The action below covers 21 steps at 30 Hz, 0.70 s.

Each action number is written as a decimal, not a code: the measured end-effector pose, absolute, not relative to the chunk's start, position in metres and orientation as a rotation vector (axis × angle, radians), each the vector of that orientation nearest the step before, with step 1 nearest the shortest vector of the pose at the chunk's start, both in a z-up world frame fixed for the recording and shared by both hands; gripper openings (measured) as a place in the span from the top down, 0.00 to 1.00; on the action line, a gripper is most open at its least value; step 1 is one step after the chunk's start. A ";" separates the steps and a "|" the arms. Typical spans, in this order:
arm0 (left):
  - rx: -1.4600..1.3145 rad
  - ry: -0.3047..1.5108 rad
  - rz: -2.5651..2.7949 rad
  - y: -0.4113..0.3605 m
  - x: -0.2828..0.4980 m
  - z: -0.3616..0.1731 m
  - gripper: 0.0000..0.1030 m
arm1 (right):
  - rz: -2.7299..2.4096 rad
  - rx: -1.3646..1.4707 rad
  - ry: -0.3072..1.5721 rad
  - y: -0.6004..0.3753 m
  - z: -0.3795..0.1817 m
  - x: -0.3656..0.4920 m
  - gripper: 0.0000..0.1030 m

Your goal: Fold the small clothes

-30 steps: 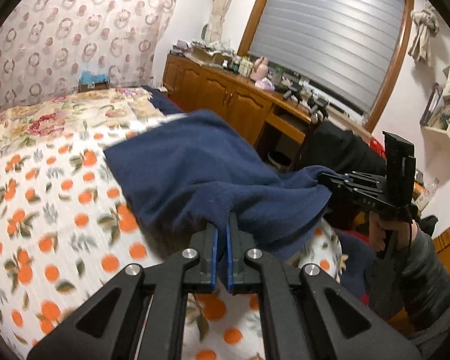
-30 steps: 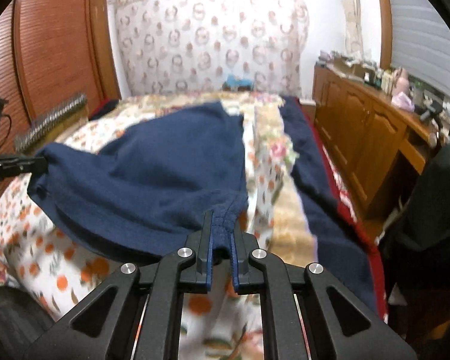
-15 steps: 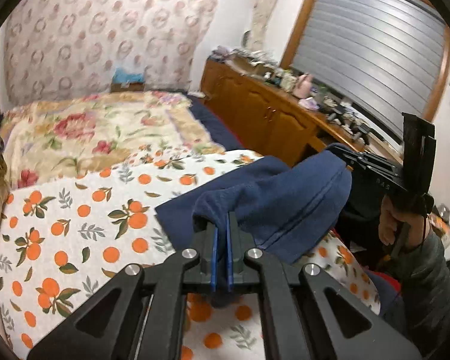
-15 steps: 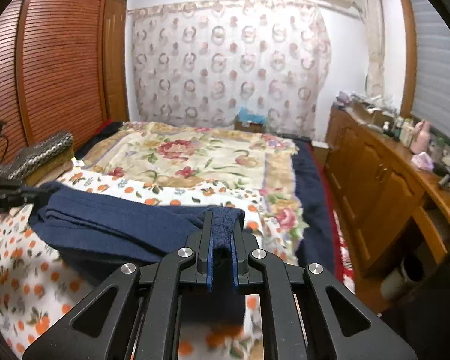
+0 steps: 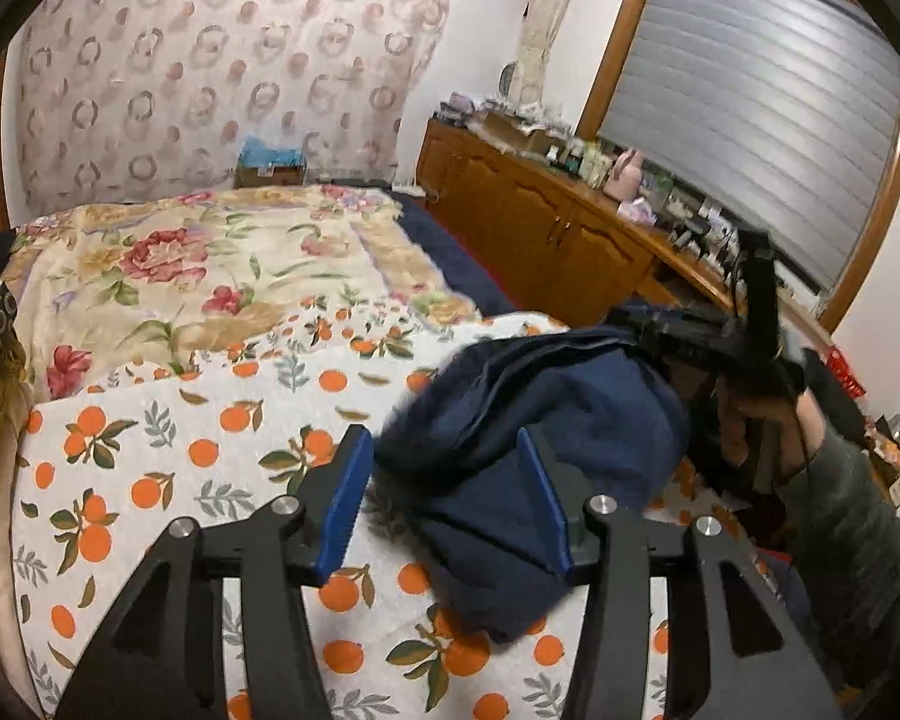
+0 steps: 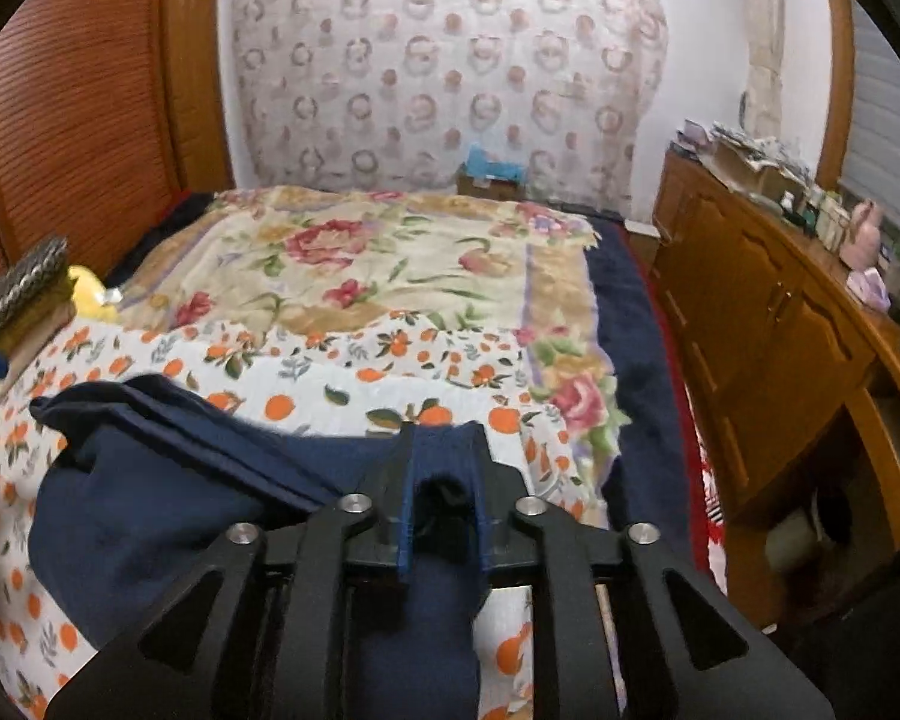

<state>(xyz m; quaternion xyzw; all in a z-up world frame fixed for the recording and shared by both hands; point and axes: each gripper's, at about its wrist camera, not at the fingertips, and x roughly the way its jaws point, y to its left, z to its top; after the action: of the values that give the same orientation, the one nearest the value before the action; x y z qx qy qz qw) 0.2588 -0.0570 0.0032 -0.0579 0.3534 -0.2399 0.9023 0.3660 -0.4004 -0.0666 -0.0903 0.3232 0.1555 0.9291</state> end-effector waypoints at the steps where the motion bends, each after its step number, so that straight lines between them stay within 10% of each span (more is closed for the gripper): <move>1: -0.112 0.756 -0.496 -0.060 0.262 -0.003 0.52 | 0.298 -0.186 0.656 -0.402 -0.065 0.367 0.72; 9: -0.134 0.897 -0.454 -0.065 0.297 -0.045 0.52 | 0.316 -0.168 0.636 -0.416 -0.051 0.336 0.46; 21: -0.151 0.962 -0.460 -0.083 0.332 -0.070 0.52 | 0.368 -0.120 0.792 -0.415 -0.099 0.356 0.38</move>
<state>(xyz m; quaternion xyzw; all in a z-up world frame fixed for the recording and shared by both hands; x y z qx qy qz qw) 0.3318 -0.0827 -0.0705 -0.0719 0.4581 -0.2190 0.8585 0.3562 -0.4149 -0.0994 -0.0582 0.3831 0.1783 0.9045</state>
